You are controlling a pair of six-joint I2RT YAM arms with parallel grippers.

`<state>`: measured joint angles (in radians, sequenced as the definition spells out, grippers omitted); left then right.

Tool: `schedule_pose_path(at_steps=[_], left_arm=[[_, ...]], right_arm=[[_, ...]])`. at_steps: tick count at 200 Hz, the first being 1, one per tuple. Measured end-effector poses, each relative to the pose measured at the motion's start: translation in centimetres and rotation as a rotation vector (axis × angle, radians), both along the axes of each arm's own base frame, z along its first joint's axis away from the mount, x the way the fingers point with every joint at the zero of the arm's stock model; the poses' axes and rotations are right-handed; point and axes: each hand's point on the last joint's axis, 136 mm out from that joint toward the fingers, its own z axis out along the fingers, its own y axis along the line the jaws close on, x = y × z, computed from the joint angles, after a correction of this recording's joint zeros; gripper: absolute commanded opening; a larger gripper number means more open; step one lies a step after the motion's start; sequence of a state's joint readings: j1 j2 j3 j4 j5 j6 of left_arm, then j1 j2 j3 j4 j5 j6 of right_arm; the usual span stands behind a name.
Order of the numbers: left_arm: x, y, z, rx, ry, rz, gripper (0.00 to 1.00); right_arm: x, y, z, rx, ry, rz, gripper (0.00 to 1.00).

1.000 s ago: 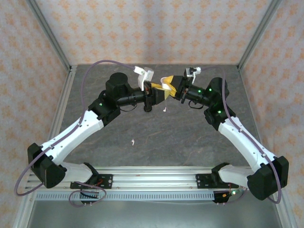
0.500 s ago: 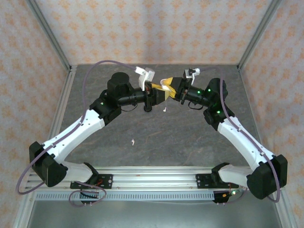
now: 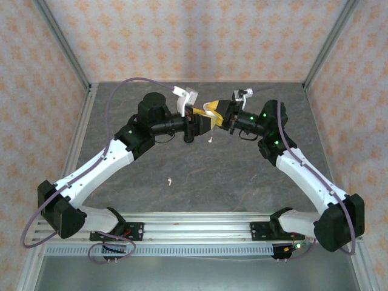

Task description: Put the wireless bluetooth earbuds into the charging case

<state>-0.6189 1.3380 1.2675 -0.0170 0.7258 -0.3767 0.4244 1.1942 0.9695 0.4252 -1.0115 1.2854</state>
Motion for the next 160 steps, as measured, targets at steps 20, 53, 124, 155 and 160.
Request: schedule_pose_path(at_steps=[20,53,124,155,160], left_arm=[[0.0,0.0,0.0,0.001,0.001,0.000,0.52],[-0.1,0.2,-0.8,0.036,-0.001,0.000,0.59],[0.4,1.0,-1.0,0.083,-0.028,0.055,0.53],[0.6,0.9,-1.0,0.054,-0.016,0.060,0.45],[0.7,0.9,-1.1,0.048,-0.010,0.061,0.43]], right_arm=[[0.0,0.0,0.0,0.000,-0.001,0.005,0.11],[0.1,0.3,-0.7,-0.010,0.015,0.026,0.11],[-0.1,0.7,-1.7,-0.028,0.051,0.063,0.11],[-0.1,0.7,-1.7,-0.024,0.061,0.061,0.11],[-0.1,0.7,-1.7,-0.023,0.065,0.060,0.10]])
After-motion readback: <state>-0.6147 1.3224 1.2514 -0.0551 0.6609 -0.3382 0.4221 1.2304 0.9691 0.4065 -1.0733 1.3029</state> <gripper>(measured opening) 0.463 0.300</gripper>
